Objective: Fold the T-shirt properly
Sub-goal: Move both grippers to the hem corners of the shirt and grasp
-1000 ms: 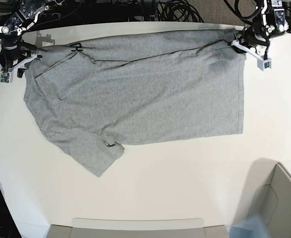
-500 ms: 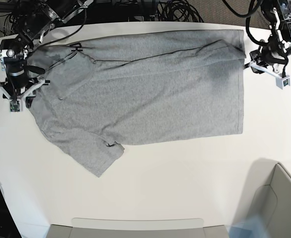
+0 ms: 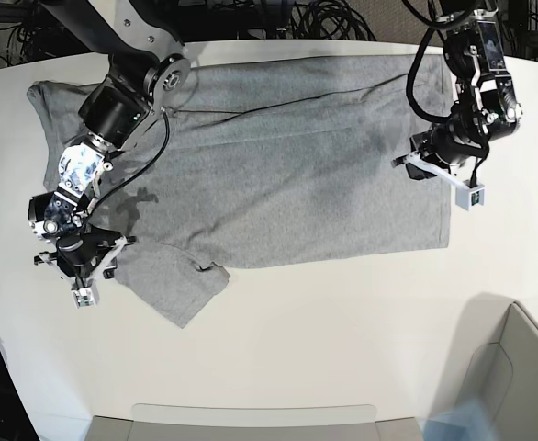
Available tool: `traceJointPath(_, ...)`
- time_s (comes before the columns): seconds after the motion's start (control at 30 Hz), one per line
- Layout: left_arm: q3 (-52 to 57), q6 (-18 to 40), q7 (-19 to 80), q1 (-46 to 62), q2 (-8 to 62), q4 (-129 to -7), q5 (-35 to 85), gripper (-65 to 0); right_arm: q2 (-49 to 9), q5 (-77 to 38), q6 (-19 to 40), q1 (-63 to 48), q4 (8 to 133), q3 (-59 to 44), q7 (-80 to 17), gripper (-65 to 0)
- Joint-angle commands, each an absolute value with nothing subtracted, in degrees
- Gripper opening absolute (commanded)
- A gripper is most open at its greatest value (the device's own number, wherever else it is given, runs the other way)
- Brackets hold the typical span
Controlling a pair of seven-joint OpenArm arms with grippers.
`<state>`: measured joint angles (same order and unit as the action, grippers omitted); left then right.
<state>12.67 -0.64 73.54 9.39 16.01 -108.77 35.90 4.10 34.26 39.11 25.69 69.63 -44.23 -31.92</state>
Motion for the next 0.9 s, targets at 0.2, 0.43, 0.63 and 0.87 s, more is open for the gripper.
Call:
traceJointPath(0.2, 12.7, -0.9, 73.8, 9.0, 16.6, -109.7, 36.3, -60.7, 1.0, 34.0, 40.0, 27.8, 59.7, -39.7, -31.2, -45.8)
traceJointPath(0.43, 12.7, -0.7, 73.9, 9.2, 16.7, -109.7, 36.3, -60.7, 1.3, 34.0, 40.0, 20.5, 64.9, -39.7, -32.5, -45.8)
traceJointPath(0.63, 12.6, -0.6, 73.9, 10.6, 19.8, -109.6, 36.2, -60.7, 3.0, 29.6, 40.0, 11.8, 79.7, -39.7, -37.4, -45.8)
traceJointPath(0.87, 12.7, -0.7, 73.9, 10.3, 21.1, -109.6, 36.2, -60.7, 2.3, 21.8, 40.0, 13.4, 86.2, -39.3, -37.7, -45.5)
